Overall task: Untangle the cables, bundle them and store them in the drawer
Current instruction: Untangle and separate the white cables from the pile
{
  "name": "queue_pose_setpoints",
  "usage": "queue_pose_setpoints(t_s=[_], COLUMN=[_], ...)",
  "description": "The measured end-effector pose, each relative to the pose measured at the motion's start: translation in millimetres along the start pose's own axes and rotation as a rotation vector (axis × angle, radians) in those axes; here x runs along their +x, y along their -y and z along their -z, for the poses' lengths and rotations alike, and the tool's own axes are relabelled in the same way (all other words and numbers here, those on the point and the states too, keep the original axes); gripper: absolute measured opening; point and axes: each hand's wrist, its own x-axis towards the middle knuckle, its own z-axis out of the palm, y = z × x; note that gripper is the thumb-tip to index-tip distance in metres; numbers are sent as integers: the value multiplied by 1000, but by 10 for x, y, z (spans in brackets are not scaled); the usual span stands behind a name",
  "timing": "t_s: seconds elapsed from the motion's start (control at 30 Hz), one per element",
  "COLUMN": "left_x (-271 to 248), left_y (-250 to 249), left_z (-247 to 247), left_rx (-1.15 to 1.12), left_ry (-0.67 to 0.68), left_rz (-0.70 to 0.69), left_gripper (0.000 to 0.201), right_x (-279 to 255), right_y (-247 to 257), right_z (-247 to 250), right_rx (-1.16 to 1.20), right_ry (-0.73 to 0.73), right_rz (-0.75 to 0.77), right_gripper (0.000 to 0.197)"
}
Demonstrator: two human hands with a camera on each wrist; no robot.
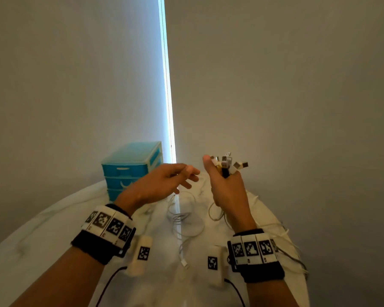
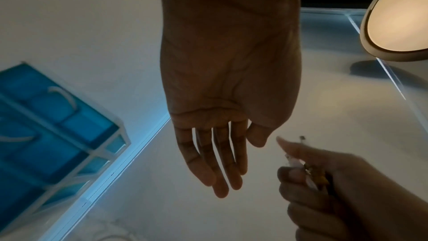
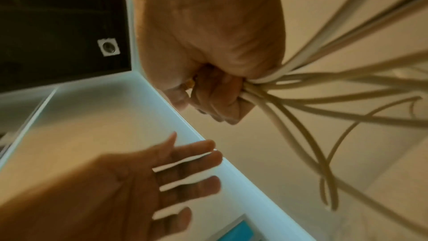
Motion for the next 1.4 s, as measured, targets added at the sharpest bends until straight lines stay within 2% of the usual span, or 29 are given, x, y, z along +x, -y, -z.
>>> queue_pose_setpoints(t_s=[0.13,0.27,0.33,0.4,0.53,0.63,0.7,0.83,0.93,1.03,1.1,1.17,1.23,1.33,1.4], left_x=[-267,-472,-532,-571,-585,-599,-606,-558,-526,-541,-541,-513,-500,-499,-517], left_y=[73,84,116,134,140,170,197,199,166,142,149,171,176,174,147], left_z=[10,70,66,37,-7,67,99,33,-13,-54,-90,-125,-156,-173,-142], left_rx=[-38,-11,-5,-23,-103,-127,-191,-286,-193,-74,-69,-93,-86,-119,-176], left_ry=[-132,-221,-258,-287,-319,-293,-252,-273,-259,-185,-204,-314,-356,-290,-268], left_rz=[-58,-52,-29,8,39,43,39,85,90,31,20,17,17,-4,-17], left_gripper=[35,28,30,36,30,17,17,37,65,71,64,44,30,27,33], right_x=[-55,-74,-116,-162,-164,-181,-215,-288,-270,-289,-320,-325,-304,-243,-210], right_y=[7,-39,-53,-67,-104,-171,-207,-259,-301,-328,-319,-307,-288,-290,-297], right_z=[-73,-117,-149,-194,-382,-498,-507,-602,-670,-648,-623,-624,-627,-590,-514], right_rx=[374,404,429,349,-49,-93,-188,-333,-426,-555,-595,-653,-656,-631,-548], right_ry=[323,526,545,572,572,563,564,487,421,446,448,440,410,363,315], right_rz=[-284,-290,-307,-289,-163,-134,-78,87,220,348,344,308,249,161,102], right_gripper=[46,20,23,23,25,11,10,12,16,25,26,31,28,12,28])
